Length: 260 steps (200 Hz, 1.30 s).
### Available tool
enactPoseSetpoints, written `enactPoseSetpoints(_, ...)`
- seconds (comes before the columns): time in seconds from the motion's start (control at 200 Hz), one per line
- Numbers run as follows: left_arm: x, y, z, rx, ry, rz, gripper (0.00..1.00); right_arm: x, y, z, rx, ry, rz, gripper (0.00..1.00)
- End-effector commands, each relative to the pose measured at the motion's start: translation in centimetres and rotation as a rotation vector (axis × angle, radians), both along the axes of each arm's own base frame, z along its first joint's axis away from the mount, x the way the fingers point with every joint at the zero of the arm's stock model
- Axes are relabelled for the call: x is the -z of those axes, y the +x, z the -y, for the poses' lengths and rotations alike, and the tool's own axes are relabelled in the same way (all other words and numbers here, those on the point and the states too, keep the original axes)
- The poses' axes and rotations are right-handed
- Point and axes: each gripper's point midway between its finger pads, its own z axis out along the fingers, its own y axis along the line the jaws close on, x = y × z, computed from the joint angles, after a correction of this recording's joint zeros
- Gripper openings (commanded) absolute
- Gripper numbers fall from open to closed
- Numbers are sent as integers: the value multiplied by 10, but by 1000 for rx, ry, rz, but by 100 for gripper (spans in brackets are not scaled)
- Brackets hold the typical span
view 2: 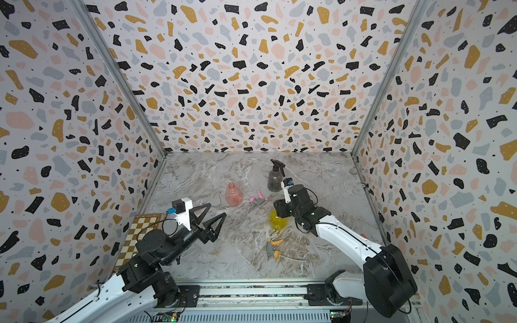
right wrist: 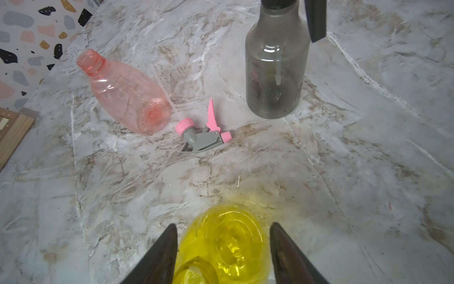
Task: Attach spray nozzles to spray bottles
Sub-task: Pick up the spray bottle from the center of the board.
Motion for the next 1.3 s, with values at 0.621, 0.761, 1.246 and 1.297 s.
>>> enactPoseSetpoints(0.621,-5,2,4,9,-37,14,99,20,-21,-1,-29,-20,-21,42)
enactPoseSetpoints(0.761,-3,3,6,11,-33,11,99,20,-20,1,-25,-29,-16,35)
enactPoseSetpoints(1.246,1,-5,21,106,5,1,99,-32,-30,-19,-116,5,50,16)
enactPoseSetpoints(1.297,3,-9,28,148,23,-2,99,-46,-37,-24,-150,11,59,16)
